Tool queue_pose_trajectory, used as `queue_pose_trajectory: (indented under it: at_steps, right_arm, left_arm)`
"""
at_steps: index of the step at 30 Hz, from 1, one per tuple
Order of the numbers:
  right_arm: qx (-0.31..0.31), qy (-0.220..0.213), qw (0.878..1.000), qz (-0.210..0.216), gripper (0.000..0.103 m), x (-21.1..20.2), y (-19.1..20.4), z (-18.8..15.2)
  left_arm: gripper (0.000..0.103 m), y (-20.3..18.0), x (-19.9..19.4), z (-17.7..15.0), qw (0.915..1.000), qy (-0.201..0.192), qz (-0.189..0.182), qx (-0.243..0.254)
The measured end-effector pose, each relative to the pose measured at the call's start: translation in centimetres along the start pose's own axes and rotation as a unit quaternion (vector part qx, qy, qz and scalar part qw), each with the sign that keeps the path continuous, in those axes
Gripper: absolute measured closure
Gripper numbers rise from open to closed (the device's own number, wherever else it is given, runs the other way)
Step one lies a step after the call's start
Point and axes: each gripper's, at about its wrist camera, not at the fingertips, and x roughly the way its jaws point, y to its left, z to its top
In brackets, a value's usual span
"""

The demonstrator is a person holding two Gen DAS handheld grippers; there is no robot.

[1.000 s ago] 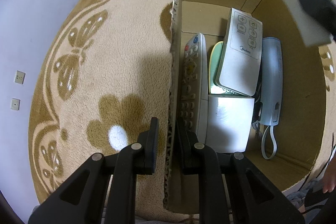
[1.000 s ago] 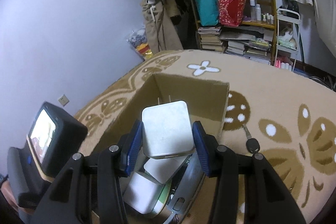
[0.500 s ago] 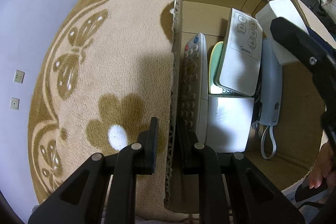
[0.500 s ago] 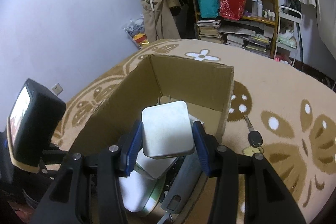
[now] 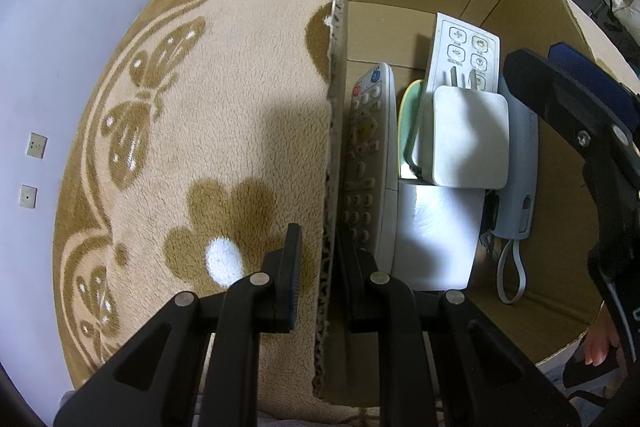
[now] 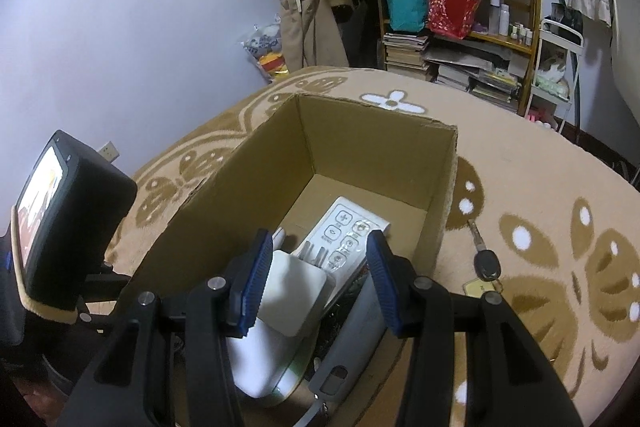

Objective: Organize rigid objects
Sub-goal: 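Carry the white charger over the box and release it inside with the right tool, then move the right tool to the car keys and grasp the black key fob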

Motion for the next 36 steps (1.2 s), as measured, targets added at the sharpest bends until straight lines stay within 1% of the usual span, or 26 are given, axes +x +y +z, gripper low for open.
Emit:
queue_pose_trajectory:
  at_steps: [2,4,7,8,12,14,15,18,22,25,29,32,34,36]
  right_arm:
    - [0.001,-0.005,1.000,-0.002,0.046,-0.4,-0.2,0.1]
    - [0.017,-0.010,1.000,0.001,0.036,-0.9,-0.7,0.4]
    - [0.041,-0.020,0.999,0.012,0.029,-1.5,-1.7,0.8]
    - [0.046,-0.027,0.999,0.010,0.025,-1.9,-2.1,0.9]
    - [0.070,-0.044,0.997,-0.010,0.018,-2.6,-4.2,1.2]
    - [0.083,-0.044,0.995,-0.014,0.009,-2.6,-5.3,1.4]
    - [0.089,-0.044,0.995,-0.017,0.001,-2.6,-5.9,1.5]
    - [0.101,-0.052,0.993,-0.036,0.000,-2.7,-7.6,1.6]
    - [0.114,-0.042,0.991,-0.055,0.000,-2.0,-9.5,1.5]
    - [0.127,-0.030,0.989,-0.070,0.000,-1.2,-10.8,0.8]
    - [0.159,-0.004,0.985,-0.071,0.000,0.3,-12.5,-0.2]
    - [0.173,0.007,0.981,-0.082,0.000,1.0,-13.5,-1.0]
    - [0.182,0.013,0.979,-0.087,0.000,1.4,-14.2,-1.6]
    - [0.190,0.005,0.979,-0.079,0.000,1.7,-14.8,-2.1]
  left_arm:
    - [0.086,0.1,0.0,0.0,1.0000,0.001,-0.003,-0.003]
    - [0.086,0.1,0.0,0.0,1.0000,0.001,-0.005,-0.003]
    - [0.086,0.0,-0.1,-0.1,1.0000,0.000,-0.003,-0.001]
    - [0.086,0.0,-0.1,-0.1,1.0000,0.000,-0.003,-0.001]
    - [0.086,0.0,-0.1,-0.2,1.0000,0.000,-0.003,-0.001]
    - [0.086,0.0,-0.1,-0.2,1.0000,0.000,-0.002,0.000]
    - [0.086,0.0,-0.1,-0.2,1.0000,0.000,-0.002,0.000]
    - [0.086,0.0,0.0,-0.1,1.0000,0.000,-0.001,0.000]
    - [0.086,0.0,-0.1,-0.1,1.0000,0.001,-0.002,0.000]
    - [0.086,0.0,-0.1,-0.1,1.0000,0.000,0.000,0.001]
    - [0.086,0.0,-0.1,-0.1,1.0000,0.000,-0.001,0.000]
    - [0.086,0.0,-0.1,-0.1,1.0000,0.000,0.000,0.001]
    - [0.086,0.0,-0.1,-0.1,1.0000,0.000,-0.001,0.001]
    - [0.086,0.0,-0.1,-0.1,1.0000,0.000,-0.001,0.000]
